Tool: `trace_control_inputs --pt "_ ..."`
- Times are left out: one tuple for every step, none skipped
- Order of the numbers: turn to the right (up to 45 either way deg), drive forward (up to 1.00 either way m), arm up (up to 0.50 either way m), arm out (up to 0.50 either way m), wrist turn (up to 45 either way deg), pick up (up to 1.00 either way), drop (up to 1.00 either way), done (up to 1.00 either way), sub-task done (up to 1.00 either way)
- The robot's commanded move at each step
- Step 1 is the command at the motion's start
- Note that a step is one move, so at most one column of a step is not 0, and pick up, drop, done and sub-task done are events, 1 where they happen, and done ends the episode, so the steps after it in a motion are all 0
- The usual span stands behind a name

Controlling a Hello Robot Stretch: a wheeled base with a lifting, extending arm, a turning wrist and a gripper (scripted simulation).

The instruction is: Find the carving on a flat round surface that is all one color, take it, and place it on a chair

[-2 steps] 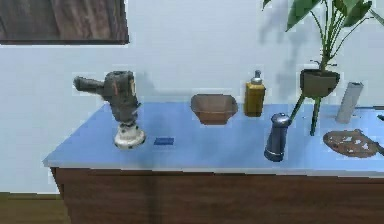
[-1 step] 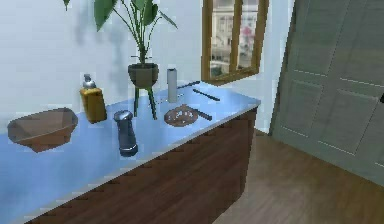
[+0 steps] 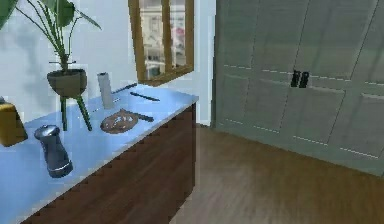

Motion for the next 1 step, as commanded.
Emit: trace_control_inputs --pt "0.0 0.4 0.0 0.0 0.0 0.0 0.0 0.0 0.0"
